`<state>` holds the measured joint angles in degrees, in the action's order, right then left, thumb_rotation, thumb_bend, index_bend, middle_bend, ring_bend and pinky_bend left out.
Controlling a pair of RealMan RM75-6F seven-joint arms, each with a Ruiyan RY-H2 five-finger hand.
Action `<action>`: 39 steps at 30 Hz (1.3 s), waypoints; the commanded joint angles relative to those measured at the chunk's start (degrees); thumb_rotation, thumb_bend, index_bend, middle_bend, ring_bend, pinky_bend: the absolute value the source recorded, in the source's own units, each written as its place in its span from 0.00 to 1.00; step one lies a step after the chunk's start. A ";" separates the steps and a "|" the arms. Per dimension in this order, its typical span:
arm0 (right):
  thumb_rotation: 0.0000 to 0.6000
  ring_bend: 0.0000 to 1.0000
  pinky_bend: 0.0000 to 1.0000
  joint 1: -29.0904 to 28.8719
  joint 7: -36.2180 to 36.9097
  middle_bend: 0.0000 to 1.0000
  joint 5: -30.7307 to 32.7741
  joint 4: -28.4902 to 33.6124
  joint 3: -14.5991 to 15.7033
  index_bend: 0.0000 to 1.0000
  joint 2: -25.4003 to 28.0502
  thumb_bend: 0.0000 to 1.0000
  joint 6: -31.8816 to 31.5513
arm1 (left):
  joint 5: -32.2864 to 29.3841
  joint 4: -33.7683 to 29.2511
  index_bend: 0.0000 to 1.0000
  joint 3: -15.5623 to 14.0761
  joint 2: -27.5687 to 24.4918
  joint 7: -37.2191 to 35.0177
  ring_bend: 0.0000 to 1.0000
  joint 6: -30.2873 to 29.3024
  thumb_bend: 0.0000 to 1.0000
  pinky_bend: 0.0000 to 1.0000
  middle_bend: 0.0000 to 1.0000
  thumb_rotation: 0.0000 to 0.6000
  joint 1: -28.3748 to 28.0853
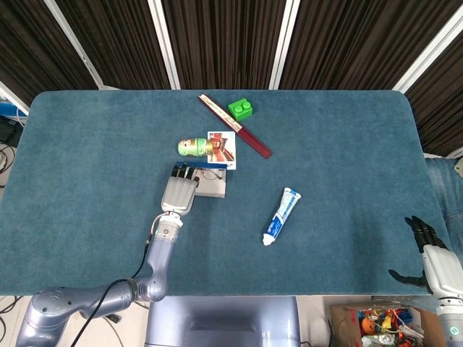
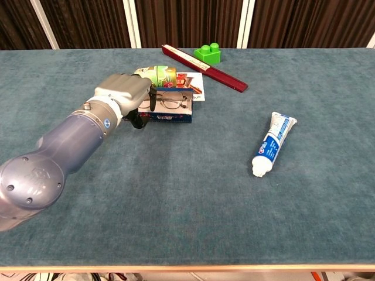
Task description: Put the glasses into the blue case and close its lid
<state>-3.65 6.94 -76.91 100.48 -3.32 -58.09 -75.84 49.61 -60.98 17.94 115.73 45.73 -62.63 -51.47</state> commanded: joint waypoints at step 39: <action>1.00 0.04 0.18 -0.17 -0.23 0.00 0.98 0.69 0.02 0.00 0.54 0.21 0.83 | 3.26 -14.10 0.56 -3.38 -8.52 -0.60 0.05 -6.22 0.42 0.11 0.20 1.00 7.67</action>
<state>-3.82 6.71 -75.92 101.18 -3.30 -57.55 -75.01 52.20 -71.39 15.99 109.94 44.65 -67.07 -45.82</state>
